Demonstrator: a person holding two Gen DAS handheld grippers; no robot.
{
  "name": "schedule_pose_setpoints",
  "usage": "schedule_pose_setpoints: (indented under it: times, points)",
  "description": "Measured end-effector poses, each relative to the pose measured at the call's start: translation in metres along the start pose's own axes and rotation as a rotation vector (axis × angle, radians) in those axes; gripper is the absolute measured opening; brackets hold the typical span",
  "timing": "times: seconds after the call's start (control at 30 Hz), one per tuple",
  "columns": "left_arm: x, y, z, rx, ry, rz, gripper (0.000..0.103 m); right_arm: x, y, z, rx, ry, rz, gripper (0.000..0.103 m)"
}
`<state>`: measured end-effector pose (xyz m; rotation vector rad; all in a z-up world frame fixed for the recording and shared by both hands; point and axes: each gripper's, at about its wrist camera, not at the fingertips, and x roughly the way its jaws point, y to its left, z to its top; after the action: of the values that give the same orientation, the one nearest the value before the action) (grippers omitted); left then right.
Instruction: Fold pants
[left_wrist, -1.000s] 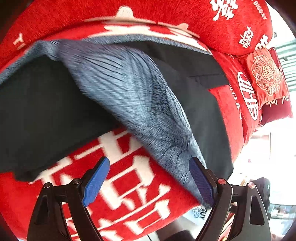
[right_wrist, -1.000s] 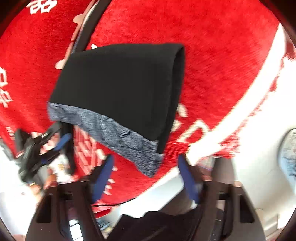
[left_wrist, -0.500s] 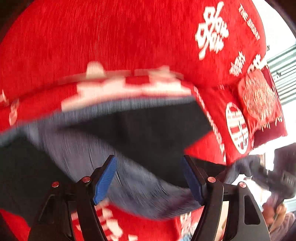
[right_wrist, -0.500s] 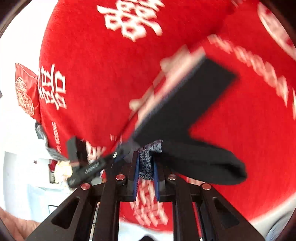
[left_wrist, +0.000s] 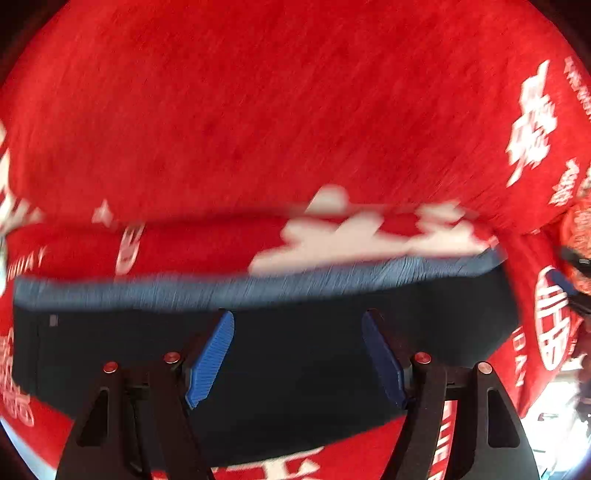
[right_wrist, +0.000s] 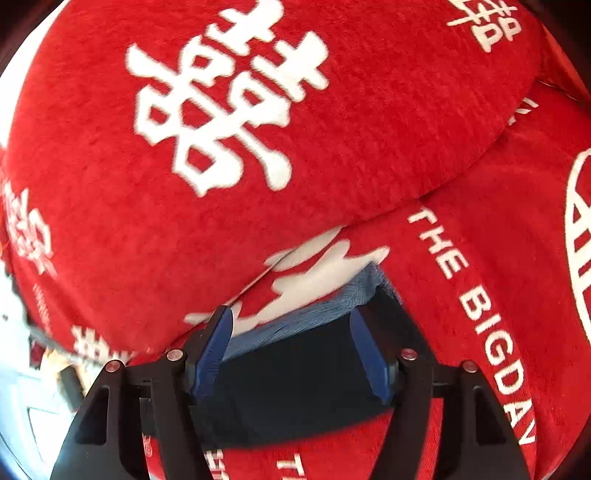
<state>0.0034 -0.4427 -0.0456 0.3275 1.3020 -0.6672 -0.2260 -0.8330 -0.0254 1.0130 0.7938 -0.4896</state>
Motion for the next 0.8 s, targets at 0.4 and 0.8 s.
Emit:
schedule_pose_setpoints:
  times: [0.4, 0.8]
  points:
    - [0.05, 0.025, -0.049, -0.06, 0.132, 0.157, 0.073, 0.04, -0.094, -0.07, 0.362, 0.084, 0.0, 0.005]
    - [0.047, 0.017, -0.027, -0.041, 0.093, 0.159, 0.073, 0.03, -0.136, -0.096, 0.437, 0.11, 0.023, 0.038]
